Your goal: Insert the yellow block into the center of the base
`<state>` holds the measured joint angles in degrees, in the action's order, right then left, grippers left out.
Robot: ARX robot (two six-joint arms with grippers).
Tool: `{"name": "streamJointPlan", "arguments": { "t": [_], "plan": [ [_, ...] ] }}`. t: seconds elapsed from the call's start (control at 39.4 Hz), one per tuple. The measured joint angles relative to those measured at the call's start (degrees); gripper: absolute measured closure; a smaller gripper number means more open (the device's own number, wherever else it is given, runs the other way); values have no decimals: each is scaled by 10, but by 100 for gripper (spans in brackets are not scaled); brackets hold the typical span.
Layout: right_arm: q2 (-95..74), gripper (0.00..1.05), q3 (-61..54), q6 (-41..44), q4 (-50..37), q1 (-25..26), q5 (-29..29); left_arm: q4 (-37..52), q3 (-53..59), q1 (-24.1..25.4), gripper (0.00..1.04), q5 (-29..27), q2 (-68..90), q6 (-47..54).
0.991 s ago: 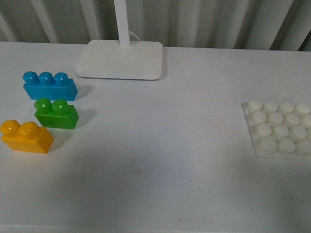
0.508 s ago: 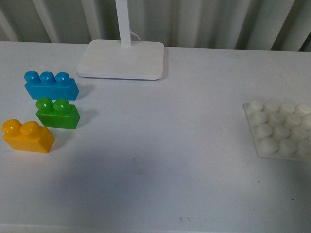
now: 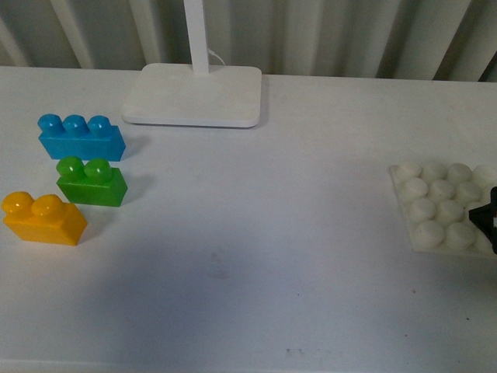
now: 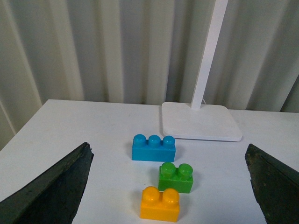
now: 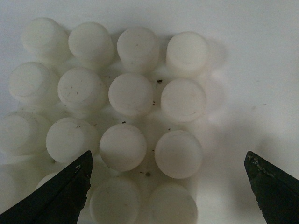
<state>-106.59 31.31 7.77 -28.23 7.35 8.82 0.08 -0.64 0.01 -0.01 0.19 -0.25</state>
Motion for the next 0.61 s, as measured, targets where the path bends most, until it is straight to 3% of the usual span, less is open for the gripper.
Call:
{"name": "streamJointPlan", "arguments": {
  "t": [0.33,0.61],
  "plan": [
    [-43,9,20,-39,-15,-40,-38,0,0,0,6,0,0,0],
    [-49,9,30,-68,-5,-140,-52,0,0,0,6,0,0,0]
  ]
}}
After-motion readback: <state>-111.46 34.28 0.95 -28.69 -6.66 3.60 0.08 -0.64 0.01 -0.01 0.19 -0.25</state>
